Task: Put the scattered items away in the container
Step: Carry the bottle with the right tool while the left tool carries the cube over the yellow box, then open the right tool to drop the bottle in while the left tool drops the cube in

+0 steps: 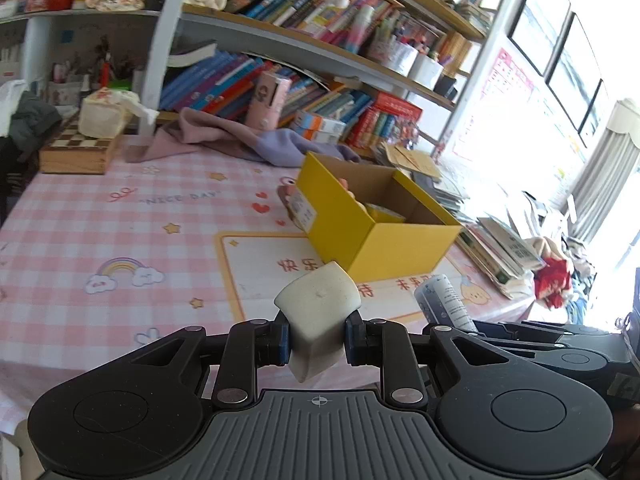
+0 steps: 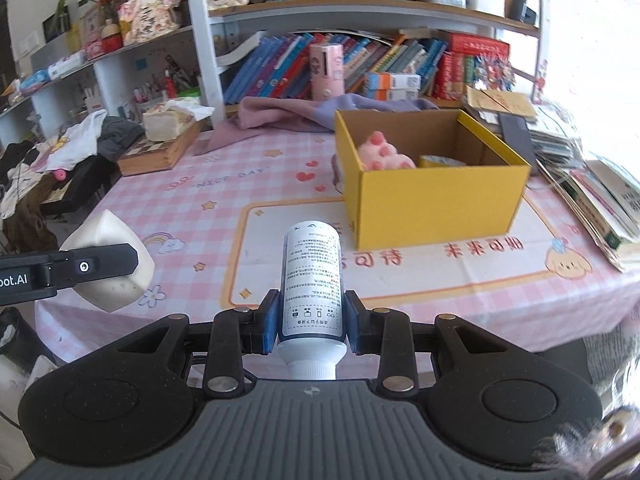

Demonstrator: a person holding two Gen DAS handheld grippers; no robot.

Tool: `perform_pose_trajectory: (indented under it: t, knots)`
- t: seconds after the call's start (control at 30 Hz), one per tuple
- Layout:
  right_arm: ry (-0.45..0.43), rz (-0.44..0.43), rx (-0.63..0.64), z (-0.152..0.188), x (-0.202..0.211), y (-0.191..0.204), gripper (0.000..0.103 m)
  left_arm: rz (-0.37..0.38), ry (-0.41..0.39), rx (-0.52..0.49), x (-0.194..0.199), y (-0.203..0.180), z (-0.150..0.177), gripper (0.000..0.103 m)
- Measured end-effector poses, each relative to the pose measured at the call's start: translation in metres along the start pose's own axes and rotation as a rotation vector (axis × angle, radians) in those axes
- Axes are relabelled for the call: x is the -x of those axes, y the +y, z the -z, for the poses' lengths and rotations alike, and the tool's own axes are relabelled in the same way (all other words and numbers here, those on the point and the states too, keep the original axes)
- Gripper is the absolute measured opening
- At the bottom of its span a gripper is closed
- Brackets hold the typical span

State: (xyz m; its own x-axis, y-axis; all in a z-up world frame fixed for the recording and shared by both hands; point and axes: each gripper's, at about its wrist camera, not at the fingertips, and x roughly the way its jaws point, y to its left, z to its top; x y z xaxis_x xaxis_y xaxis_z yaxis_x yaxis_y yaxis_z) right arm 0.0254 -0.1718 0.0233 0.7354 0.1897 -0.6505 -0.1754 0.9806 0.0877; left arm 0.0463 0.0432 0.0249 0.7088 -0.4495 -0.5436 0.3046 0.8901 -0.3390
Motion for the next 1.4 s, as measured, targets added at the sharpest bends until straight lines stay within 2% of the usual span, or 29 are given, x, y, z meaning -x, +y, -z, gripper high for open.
perform_pose_trajectory:
  t: [0.47, 0.77, 1.07, 1.27, 1.4]
  knots:
    - [0.025, 0.107, -0.110, 0.009, 0.005, -0.052, 0.031, 0.133, 0.077, -0.077, -0.052, -0.042, -0.007, 0.023]
    - [0.024, 0.164, -0.173, 0.001, -0.007, -0.087, 0.031, 0.193, 0.116, -0.122, -0.091, -0.063, -0.019, 0.023]
    - [-0.020, 0.162, -0.170, -0.033, -0.036, -0.122, 0.031, 0.199, 0.083, -0.144, -0.127, -0.079, -0.048, 0.023]
    - [-0.091, 0.130, -0.084, -0.068, -0.050, -0.143, 0.031, 0.173, 0.032, -0.142, -0.154, -0.096, -0.075, 0.023]
    - [-0.147, 0.099, -0.015, -0.100, -0.058, -0.163, 0.031, 0.129, -0.006, -0.132, -0.175, -0.109, -0.095, 0.023]
